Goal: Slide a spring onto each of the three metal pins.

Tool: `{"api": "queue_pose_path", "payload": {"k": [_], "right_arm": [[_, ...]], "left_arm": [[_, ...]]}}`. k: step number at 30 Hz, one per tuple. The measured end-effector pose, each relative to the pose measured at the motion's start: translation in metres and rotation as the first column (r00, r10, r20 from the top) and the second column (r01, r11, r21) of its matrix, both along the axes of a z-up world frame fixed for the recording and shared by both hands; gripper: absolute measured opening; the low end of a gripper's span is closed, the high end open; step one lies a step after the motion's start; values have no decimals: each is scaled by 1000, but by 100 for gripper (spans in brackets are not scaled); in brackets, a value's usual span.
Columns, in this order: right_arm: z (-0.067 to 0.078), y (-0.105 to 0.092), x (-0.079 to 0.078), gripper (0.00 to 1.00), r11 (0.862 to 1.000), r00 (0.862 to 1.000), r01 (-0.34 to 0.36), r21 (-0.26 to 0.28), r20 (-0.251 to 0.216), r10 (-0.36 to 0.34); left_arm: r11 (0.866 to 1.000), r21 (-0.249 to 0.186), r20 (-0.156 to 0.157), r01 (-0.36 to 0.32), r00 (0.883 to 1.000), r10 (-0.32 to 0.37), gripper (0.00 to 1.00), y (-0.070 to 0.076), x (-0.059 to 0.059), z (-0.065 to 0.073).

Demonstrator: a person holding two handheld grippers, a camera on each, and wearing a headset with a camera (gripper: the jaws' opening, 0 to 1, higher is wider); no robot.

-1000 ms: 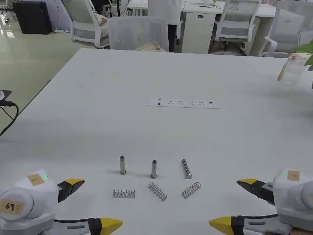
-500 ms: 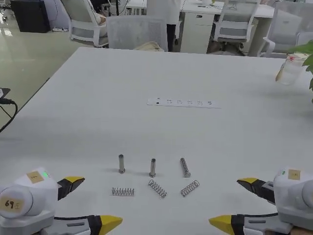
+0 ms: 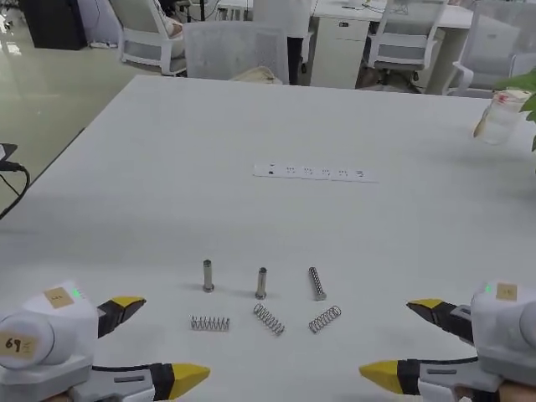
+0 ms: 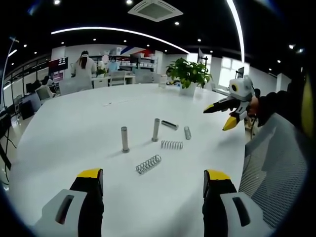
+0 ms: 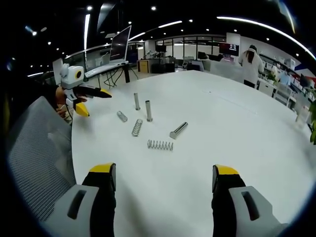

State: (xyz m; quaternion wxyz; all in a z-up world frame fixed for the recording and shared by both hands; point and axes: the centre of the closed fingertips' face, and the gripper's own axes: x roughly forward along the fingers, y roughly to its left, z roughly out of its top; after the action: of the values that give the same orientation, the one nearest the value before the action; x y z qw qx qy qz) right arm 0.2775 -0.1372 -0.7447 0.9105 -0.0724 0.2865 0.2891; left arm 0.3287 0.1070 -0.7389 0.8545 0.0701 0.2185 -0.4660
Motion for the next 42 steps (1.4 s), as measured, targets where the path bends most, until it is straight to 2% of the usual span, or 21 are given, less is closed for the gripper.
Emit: {"api": "queue_pose_path", "payload": {"k": [12, 19, 28, 42], "right_arm": [[12, 4, 23, 75, 999, 1000, -31, -44, -5, 31], [14, 7, 41, 72, 997, 999, -46, -70, -17, 45], [18, 11, 69, 68, 998, 999, -38, -53, -30, 37], [10, 26, 103, 58, 993, 995, -50, -103, -89, 41]], "left_arm": [[1000, -9, 6, 7, 1000, -7, 80, -2, -2, 2], [1000, -13, 9, 7, 1000, -7, 79, -2, -2, 3], [1000, -10, 13, 5, 1000, -5, 79, -1, -4, 4], [1000, -16, 14, 4, 1000, -4, 79, -2, -4, 6]]}}
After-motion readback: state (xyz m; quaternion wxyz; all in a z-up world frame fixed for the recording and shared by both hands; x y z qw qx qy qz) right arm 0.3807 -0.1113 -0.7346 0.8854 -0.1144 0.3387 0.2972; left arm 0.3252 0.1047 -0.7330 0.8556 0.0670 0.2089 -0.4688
